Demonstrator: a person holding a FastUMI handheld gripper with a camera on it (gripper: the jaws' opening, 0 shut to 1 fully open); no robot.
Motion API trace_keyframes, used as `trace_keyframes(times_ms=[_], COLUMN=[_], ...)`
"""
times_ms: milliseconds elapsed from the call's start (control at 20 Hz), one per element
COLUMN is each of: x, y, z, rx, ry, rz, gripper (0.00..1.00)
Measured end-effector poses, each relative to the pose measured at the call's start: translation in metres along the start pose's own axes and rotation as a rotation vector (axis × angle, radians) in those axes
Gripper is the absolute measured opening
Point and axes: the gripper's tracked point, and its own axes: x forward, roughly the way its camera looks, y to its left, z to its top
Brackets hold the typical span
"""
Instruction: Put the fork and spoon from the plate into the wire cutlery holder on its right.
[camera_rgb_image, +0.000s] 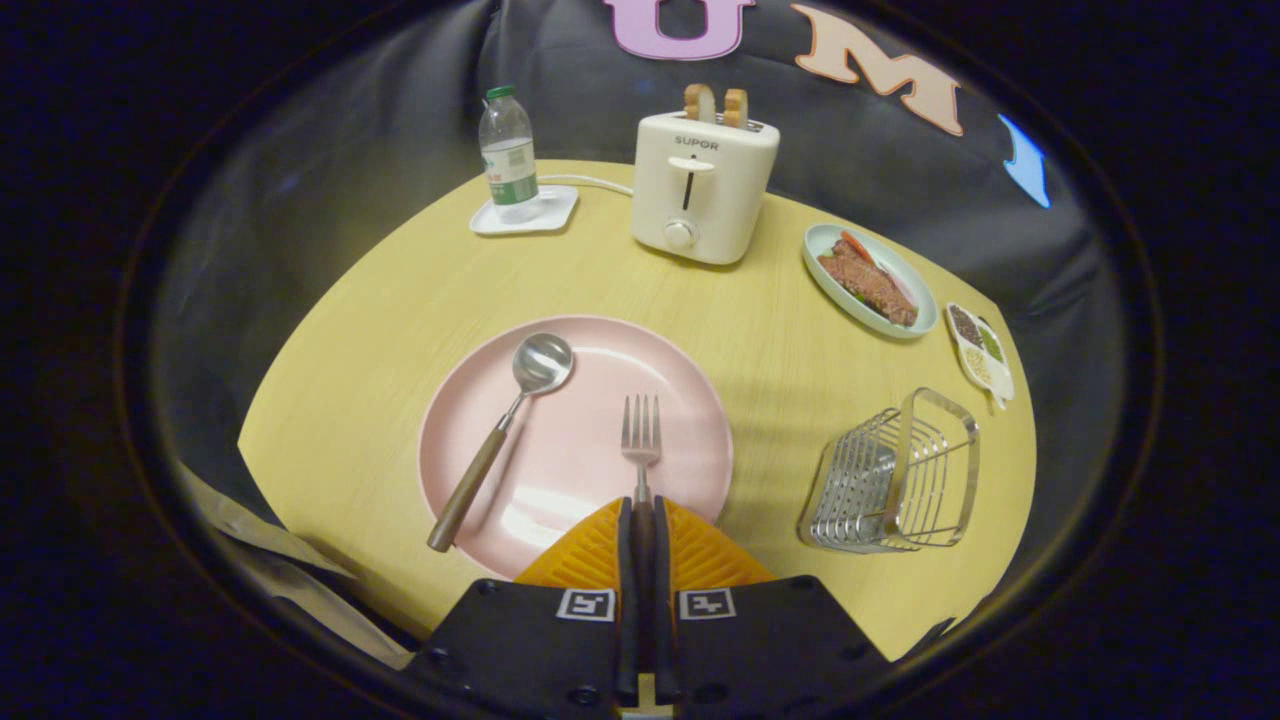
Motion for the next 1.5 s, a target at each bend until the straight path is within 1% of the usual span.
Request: trace_keyframes(times_ms=[250, 600, 900, 1050, 1250, 1400, 1500], x=[-0.014, -0.051, -0.091, -0.106, -0.114, -0.115, -0.113], y=[-0.006, -0.032, -0.075, -0.105, -0.137, -0.158, -0.167], z=[0.013, 0.033, 0.043, 0.044, 0.04, 0.032, 0.025], rx=[-0.014, 0.035, 0.024, 0.032, 0.052, 0.041, 0.035], ry=[-0.008, -0.028, -0.026, -0.015, 0.003, 0.019, 0.043], rz=[0.0, 0.001, -0.022, -0.052, -0.081, -0.109, -0.111], gripper=[0.09, 0.09, 0.09, 0.09, 0.09, 0.09, 0.09])
